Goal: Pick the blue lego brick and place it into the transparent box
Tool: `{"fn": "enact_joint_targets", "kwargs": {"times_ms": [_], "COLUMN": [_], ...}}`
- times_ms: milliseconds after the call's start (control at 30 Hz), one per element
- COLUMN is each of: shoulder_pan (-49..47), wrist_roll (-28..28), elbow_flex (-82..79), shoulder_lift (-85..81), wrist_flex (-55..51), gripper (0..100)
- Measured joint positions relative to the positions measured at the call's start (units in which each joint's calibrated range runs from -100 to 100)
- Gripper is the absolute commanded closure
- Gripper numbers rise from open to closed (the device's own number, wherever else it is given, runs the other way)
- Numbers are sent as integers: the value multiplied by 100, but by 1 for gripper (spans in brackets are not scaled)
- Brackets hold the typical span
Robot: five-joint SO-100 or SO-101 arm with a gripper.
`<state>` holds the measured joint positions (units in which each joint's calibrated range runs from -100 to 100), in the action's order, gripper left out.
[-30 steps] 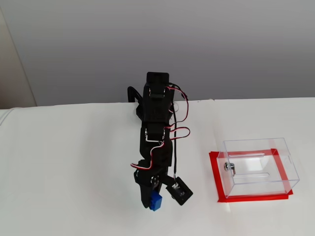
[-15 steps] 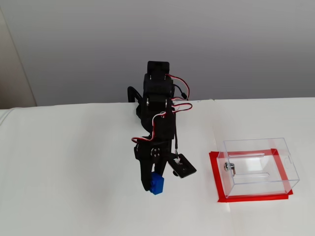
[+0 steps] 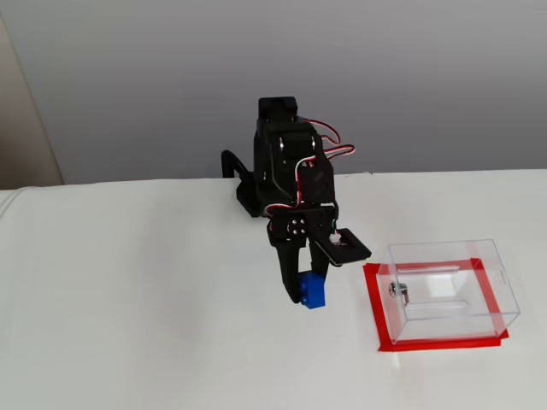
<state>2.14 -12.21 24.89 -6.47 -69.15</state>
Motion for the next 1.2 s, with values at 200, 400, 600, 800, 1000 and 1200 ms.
{"fn": "enact_joint_targets", "kwargs": {"times_ms": [200, 400, 600, 800, 1000, 1200], "shoulder_pan": [-481, -1186, -2126, -3226, -3996, -4605], "wrist_roll": [518, 830, 953, 1089, 1270, 1392], "elbow_flex": [0, 0, -71, -750, -1121, -1748], "shoulder_lift": [-34, -34, -42, -34, -34, -34], "wrist_flex": [0, 0, 26, 446, 934, 1294], "gripper": [98, 98, 98, 98, 98, 98]}}
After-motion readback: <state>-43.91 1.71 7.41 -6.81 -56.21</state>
